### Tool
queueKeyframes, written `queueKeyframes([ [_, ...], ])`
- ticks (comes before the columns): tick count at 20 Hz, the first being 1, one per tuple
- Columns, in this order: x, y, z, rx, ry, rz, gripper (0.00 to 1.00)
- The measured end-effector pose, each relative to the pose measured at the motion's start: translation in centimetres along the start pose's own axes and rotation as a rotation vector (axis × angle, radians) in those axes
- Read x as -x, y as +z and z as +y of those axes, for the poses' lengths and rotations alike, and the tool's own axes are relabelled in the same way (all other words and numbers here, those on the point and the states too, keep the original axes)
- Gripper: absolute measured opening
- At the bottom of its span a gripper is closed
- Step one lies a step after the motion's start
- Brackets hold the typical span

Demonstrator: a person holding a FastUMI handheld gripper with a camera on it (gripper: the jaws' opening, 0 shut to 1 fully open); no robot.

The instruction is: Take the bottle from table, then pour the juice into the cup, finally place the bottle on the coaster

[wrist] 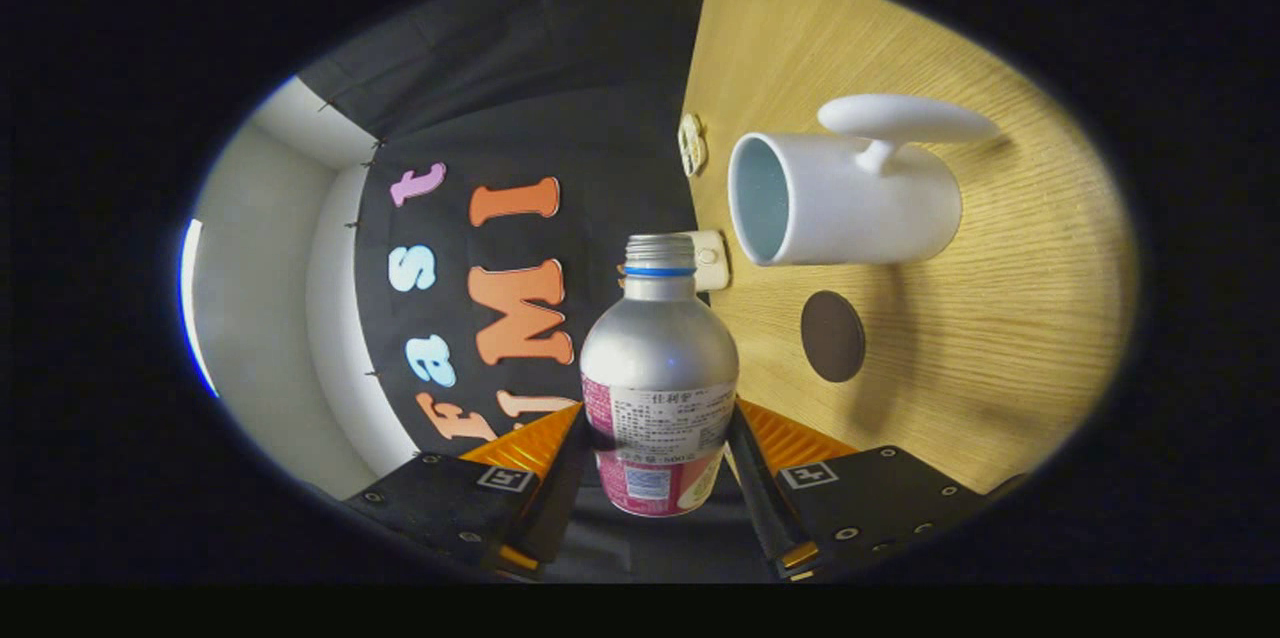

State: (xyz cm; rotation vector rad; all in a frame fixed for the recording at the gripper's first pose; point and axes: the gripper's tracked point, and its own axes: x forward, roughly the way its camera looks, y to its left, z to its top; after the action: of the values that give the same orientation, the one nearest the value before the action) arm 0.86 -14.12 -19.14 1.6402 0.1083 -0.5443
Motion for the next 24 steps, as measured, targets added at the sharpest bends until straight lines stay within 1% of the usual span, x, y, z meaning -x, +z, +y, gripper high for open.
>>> queueKeyframes([
  [9,-0.5,0.6,0.8,-0.131,0.001,-0.016,0.74],
  [13,-0.4,0.7,1.7,-0.198,0.018,-0.014,0.74],
  [24,-0.2,1.1,2.6,-0.246,0.031,-0.014,0.74],
])
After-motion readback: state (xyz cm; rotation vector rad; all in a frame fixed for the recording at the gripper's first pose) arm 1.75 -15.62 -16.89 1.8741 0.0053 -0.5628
